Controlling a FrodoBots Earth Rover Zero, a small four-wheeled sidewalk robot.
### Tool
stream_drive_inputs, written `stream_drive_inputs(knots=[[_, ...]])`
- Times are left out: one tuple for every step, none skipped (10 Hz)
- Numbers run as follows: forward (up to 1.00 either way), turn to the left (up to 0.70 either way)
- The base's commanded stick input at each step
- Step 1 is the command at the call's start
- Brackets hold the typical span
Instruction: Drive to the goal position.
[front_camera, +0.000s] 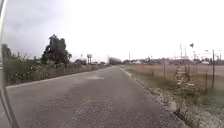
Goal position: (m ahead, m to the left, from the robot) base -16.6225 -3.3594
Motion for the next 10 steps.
stream_drive_inputs(knots=[[0.08,0.0],[0.08,0.0],[0.08,0.0],[0.08,0.0],[0.08,0.0],[0.08,0.0],[0.08,0.0],[0.07,0.0],[0.08,0.0],[0.07,0.0]])
